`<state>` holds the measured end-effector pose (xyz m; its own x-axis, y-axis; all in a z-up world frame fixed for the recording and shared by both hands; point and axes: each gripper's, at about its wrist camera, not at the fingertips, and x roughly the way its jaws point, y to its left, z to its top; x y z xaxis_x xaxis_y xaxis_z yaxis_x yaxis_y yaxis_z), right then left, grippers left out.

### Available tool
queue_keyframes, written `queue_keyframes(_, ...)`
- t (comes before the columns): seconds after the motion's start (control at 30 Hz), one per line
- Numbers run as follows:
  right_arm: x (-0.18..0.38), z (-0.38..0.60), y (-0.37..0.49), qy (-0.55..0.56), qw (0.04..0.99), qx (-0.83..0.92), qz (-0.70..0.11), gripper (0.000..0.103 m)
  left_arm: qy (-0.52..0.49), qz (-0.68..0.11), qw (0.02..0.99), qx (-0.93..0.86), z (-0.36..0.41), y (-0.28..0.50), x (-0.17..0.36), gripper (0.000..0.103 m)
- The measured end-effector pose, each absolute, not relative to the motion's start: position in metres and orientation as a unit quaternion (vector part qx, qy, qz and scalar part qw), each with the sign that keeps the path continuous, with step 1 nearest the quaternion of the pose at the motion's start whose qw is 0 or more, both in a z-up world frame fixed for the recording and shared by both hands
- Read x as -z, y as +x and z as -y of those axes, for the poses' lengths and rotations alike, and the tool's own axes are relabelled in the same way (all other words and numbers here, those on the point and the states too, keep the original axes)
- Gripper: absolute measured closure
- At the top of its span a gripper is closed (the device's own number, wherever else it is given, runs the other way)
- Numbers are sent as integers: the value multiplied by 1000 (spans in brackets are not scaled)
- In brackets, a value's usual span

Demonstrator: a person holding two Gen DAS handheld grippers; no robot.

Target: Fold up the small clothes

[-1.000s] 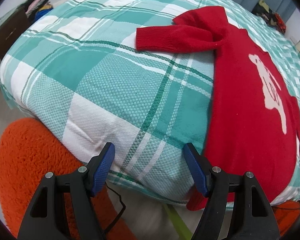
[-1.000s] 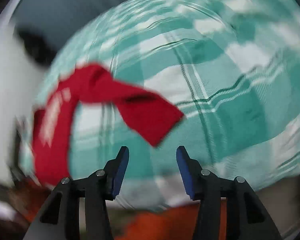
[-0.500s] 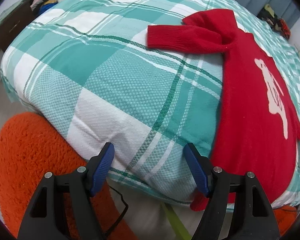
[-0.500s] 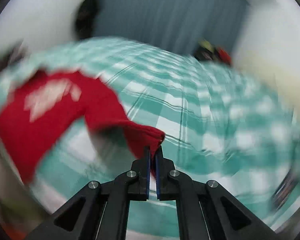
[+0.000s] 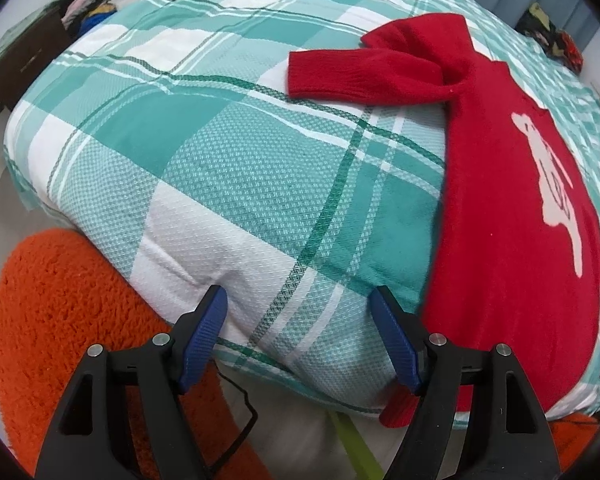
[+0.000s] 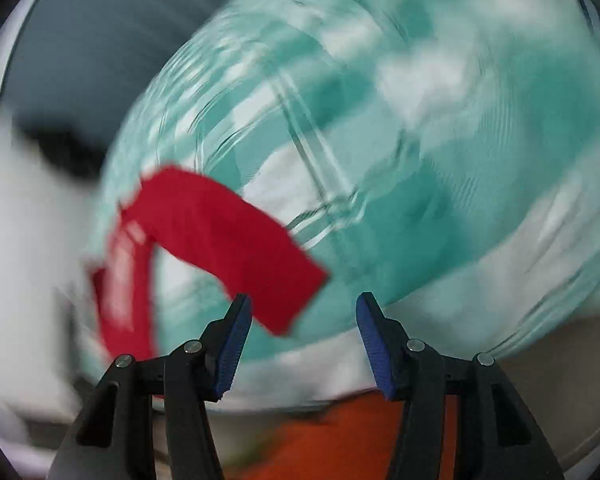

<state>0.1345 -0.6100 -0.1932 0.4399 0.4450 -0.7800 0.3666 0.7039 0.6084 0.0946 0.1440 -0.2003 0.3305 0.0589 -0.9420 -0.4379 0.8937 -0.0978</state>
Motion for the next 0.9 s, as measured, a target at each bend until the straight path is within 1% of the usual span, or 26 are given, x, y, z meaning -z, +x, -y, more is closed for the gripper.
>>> queue_keyframes(0.03, 206, 608, 137, 429, 732, -22, -529, 50, -174, -557, 798, -154, -145, 94, 200, 26)
queue_keyframes(0.1, 227, 601, 140, 466, 704, -1, -535, 50, -181, -556, 797, -152, -147, 92, 200, 26)
queue_keyframes(0.2, 243, 591, 150, 459, 706, 27, -538, 50, -187, -555, 796, -150, -150, 90, 200, 26)
queue_keyframes(0.27, 250, 588, 150, 479, 704, 40, -523, 49, -186, -556, 796, -149, -151, 91, 201, 26)
queue_keyframes(0.3, 251, 586, 151, 489, 703, 41, -515, 51, -186, -556, 796, -149, -151, 90, 201, 26)
queue_keyframes(0.33, 250, 582, 152, 489, 706, 31, -511, 81, -185, -556, 796, -149, -151, 90, 202, 26)
queue_keyframes(0.37, 245, 579, 155, 479, 713, 16, -512, 101, -185, -556, 796, -149, -150, 91, 202, 26)
queue_keyframes(0.4, 240, 577, 155, 467, 721, 14, -511, 100, -186, -557, 796, -149, -151, 91, 202, 26)
queue_keyframes(0.53, 194, 593, 163, 405, 787, 47, -463, 100, -185, -557, 796, -151, -150, 91, 202, 26)
queue_keyframes(0.6, 178, 602, 171, 341, 814, 85, -462, 100, -184, -557, 796, -152, -149, 92, 202, 26)
queue_keyframes(0.63, 175, 602, 178, 294, 824, 105, -472, 100, -185, -557, 796, -152, -149, 93, 202, 26)
queue_keyframes(0.67, 181, 602, 183, 276, 822, 112, -486, 100, -185, -557, 795, -153, -148, 93, 203, 26)
queue_keyframes(0.77, 202, 602, 189, 281, 804, 108, -514, 99, -184, -557, 796, -152, -149, 93, 202, 26)
queue_keyframes(0.8, 207, 602, 189, 289, 801, 100, -515, 98, -183, -557, 796, -151, -149, 94, 203, 26)
queue_keyframes(0.83, 209, 601, 189, 305, 799, 92, -510, 95, -183, -557, 796, -151, -149, 94, 203, 26)
queue_keyframes(0.87, 211, 602, 187, 328, 797, 87, -500, 90, -183, -557, 796, -151, -149, 94, 203, 26)
queue_keyframes(0.9, 215, 607, 182, 346, 795, 82, -491, 76, -183, -557, 796, -151, -149, 94, 204, 25)
